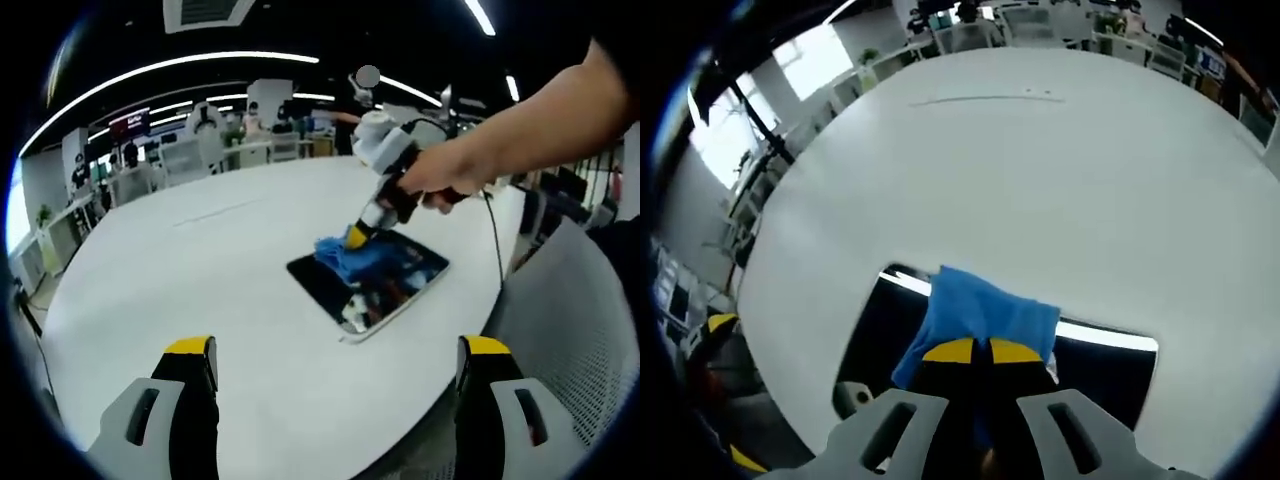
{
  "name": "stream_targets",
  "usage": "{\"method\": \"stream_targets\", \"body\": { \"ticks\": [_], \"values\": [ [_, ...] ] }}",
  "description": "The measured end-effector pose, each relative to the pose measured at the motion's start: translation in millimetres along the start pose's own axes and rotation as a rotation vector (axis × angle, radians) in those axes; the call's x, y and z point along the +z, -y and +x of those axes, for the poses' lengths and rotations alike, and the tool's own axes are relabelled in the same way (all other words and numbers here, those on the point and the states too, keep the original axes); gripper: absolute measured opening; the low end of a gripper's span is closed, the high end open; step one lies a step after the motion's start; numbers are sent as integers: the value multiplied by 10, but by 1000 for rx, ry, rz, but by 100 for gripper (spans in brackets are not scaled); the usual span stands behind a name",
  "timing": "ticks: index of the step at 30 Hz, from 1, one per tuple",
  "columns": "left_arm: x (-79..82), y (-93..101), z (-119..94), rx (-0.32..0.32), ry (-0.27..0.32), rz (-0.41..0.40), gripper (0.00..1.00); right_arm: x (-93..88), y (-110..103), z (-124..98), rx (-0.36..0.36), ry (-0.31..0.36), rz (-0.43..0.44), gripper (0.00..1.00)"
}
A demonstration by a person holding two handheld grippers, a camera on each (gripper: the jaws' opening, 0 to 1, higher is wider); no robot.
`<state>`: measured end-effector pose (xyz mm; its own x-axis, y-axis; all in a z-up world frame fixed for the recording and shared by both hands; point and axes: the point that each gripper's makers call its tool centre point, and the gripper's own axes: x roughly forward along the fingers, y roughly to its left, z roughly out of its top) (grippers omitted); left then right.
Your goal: Wipe the mirror surface with the cleaning cloth until all visible marks leave the cleaned area.
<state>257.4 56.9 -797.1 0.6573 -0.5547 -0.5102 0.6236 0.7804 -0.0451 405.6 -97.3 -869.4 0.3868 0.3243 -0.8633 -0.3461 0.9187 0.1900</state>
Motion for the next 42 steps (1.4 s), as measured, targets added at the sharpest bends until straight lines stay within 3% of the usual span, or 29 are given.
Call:
{"method": "stream_targets", "body": {
  "ticks": [5,8,12,22,39,42],
  "values": [
    [-29,45,7,-23,-14,-3,100,-6,-22,4,-35,8,-57,0],
    [-68,42,12,-25,-34,7,100,2,13,1,-11,30,-27,0],
    [-64,26,8,-23,-31,-5,100,7,20,-2,11,61,86,0],
    [-59,3,-5,-13,-23,-20,99,6,6,-9,0,81,21,0],
    [-70,47,2,-33,-32,-3,100,11,67,-15,9,60,26,0],
    [-82,44,3,-37,-36,-1,100,15,135,-32,-33,51,-68,0]
  ]
}}
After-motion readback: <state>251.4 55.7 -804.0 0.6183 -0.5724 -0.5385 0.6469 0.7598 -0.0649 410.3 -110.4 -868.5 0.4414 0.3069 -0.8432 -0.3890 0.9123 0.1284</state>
